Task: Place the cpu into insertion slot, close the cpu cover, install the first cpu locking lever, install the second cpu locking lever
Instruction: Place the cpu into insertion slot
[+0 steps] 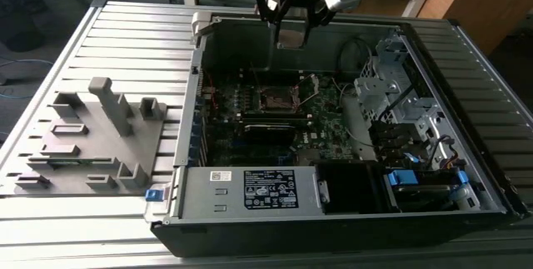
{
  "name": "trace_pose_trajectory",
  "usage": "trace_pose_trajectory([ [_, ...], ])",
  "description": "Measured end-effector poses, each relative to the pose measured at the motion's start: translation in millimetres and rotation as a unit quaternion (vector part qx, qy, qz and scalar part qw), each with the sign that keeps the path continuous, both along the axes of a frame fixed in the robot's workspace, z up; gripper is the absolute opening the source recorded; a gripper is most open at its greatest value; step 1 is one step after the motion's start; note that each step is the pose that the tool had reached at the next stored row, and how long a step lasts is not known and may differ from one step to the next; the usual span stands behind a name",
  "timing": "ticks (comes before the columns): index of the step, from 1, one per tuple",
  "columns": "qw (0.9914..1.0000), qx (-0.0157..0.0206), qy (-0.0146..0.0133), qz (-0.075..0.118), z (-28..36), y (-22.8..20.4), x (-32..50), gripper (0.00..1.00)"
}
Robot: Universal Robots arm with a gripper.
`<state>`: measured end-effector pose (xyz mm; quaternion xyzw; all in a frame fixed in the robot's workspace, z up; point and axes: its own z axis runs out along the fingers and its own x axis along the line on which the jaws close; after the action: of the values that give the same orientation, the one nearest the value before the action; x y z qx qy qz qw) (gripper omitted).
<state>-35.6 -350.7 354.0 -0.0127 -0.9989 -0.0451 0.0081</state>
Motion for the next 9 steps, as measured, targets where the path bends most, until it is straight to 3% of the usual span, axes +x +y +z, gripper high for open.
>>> trace_pose_trajectory([
  [9, 1.00000, -0.0002, 0.0000, 0.000, -3.4, -0.1, 0.0, 0.54],
])
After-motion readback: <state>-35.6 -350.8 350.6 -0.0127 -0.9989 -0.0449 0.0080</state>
